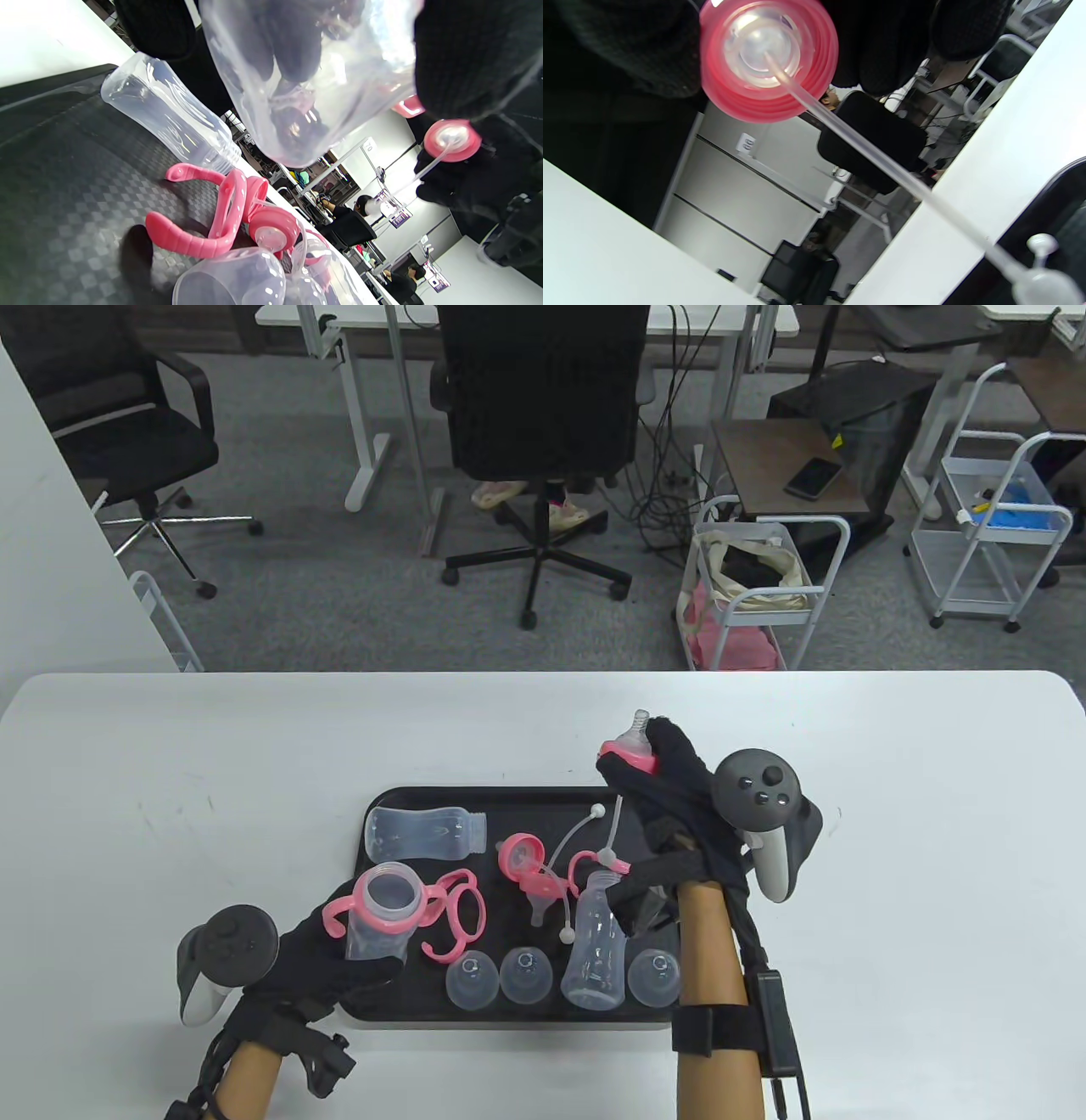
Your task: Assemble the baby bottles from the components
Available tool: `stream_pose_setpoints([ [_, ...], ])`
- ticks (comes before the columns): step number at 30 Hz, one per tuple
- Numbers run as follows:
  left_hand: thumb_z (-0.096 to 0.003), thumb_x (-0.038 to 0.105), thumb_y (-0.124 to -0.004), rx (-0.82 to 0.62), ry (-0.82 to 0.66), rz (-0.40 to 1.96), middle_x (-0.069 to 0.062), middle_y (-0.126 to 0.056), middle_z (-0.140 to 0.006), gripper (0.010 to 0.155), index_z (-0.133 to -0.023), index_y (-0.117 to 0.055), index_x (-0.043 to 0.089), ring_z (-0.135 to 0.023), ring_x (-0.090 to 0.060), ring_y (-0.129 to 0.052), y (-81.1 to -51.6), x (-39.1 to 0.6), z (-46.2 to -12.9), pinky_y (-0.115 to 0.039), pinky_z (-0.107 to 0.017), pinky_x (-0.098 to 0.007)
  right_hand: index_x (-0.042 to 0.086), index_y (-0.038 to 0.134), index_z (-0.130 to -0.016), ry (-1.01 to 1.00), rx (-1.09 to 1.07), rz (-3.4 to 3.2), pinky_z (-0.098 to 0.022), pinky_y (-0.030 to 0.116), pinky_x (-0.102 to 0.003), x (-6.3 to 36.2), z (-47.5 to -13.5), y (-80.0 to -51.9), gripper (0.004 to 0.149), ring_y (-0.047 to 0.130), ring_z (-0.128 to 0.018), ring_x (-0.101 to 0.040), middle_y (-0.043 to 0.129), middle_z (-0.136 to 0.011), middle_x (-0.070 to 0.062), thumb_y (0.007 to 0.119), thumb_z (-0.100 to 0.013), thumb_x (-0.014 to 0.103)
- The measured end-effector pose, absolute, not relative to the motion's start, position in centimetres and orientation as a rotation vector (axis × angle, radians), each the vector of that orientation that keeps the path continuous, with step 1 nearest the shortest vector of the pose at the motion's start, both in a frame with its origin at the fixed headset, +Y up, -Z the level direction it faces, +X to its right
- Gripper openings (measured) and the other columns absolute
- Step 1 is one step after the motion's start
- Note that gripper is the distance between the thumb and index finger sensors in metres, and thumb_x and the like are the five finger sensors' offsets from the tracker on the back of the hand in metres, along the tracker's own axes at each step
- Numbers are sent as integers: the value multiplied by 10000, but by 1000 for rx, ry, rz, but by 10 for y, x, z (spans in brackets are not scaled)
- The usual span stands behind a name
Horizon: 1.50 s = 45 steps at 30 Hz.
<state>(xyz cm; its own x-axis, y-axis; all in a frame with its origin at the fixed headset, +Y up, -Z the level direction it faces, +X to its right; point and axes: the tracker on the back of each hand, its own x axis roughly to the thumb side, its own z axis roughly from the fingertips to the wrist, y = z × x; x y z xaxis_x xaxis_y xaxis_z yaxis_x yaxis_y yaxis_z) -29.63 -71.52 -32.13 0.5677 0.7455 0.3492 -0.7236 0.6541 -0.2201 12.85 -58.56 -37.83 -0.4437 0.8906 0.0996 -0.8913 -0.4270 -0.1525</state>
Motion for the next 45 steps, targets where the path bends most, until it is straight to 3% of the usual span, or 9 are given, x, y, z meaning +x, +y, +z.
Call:
stream_pose_setpoints([
  [19,-362,692,-909,-121,-536,777,119,-685,-1154,962,-1152,-437,408,-1079,-226,-796,-718,-271,-319,-646,-763,-597,17,513,-1043,-144,412,1515,-682,663,-653,65,-315,-559,864,857,-842,-417,733,-987,-175,799,-551,667],
  [30,-363,693,-908,-127,-564,775,115,-687,-1155,965,-1154,-438,403,-1080,-223,-795,-718,-268,-318,-644,-764,-600,26,490,-1051,-65,523,1486,-691,652,-651,18,-319,-560,861,849,-868,-407,715,-1007,-165,791,-559,666],
  [45,-365,694,-904,-132,-569,791,119,-677,-1157,965,-1154,-428,406,-1082,-222,-787,-717,-268,-318,-639,-767,-601,25,480,-1050,12,529,1415,-694,638,-660,11,-324,-588,865,841,-877,-419,704,-1015,-175,814,-549,645],
])
